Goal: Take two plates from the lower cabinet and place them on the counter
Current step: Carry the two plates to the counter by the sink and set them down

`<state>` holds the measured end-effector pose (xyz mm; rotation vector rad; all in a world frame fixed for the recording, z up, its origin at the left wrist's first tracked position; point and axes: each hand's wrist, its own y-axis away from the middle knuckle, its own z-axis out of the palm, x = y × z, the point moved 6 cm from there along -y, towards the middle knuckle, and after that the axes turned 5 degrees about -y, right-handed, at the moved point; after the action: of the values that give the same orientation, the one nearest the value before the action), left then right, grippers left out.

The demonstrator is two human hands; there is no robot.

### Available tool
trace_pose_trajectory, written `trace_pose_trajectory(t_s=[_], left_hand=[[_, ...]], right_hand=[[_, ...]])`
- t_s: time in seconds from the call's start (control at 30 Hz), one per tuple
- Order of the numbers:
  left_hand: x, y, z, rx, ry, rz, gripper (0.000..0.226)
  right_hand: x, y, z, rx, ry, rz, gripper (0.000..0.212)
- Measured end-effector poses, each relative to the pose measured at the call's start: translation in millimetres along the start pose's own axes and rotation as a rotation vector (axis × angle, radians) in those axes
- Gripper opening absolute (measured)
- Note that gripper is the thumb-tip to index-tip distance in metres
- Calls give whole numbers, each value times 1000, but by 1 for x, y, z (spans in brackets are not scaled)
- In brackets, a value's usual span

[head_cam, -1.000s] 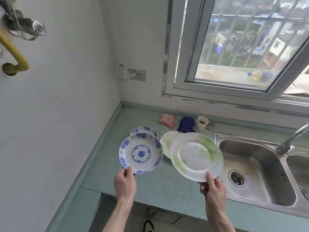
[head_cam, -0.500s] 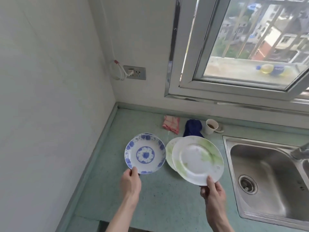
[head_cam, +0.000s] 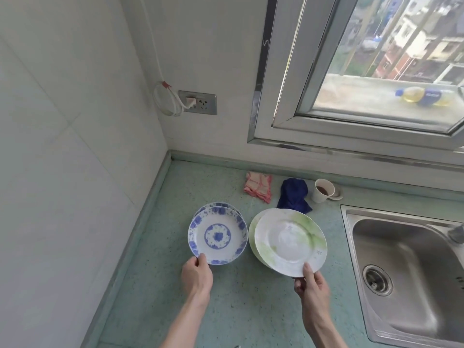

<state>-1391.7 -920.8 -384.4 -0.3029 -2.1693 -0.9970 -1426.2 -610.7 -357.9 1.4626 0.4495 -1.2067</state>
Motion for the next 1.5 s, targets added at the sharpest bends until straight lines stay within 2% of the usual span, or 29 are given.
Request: trace_pose_trajectory(t_s=[0.4,0.67,0.77,1.03,1.5], left_hand=[[4,-13,11,3,-5,-45,44],[14,-19,11,29,-97,6,48],[16,-22,11,57,-157,31,50],[21,-27,10,48,-269,57,52],[37,-16,0,-33,-465,100,56]], right_hand=[[24,-20,2,28,54,69,20],[31,-33,9,17,122,81,24],[30,-38,10,27,222,75,29],[25,-52,2,43,689,-16,62],[26,-62,-1,30,930,36,67]])
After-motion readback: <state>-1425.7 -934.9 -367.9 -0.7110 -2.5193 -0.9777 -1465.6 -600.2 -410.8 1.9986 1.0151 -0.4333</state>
